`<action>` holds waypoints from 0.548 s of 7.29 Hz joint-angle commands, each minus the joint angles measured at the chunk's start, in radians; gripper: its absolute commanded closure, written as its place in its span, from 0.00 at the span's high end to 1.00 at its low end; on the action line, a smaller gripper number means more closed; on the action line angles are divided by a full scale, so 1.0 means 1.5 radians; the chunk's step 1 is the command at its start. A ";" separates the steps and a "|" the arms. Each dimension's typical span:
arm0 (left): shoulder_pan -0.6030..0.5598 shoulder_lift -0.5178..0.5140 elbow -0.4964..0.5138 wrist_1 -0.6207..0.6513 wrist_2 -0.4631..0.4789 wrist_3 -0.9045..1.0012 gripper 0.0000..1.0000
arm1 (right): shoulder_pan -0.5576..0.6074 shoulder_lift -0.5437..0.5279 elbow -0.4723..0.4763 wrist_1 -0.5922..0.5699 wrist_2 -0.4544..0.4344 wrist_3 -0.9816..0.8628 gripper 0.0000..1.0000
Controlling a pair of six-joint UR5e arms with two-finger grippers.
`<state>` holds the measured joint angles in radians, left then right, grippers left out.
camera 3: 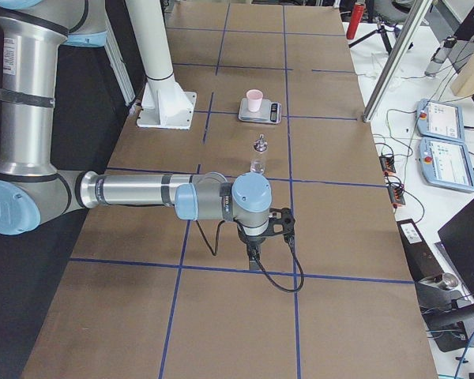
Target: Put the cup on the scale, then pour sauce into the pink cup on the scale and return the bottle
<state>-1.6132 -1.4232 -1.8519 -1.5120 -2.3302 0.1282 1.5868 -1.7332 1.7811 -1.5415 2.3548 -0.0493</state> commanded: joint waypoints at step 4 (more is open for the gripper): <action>0.003 -0.001 -0.001 -0.001 -0.001 0.000 1.00 | -0.021 -0.027 0.014 0.013 -0.003 0.010 1.00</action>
<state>-1.6097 -1.4245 -1.8511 -1.5134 -2.3316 0.1289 1.5739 -1.7711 1.7925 -1.5145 2.3550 -0.0448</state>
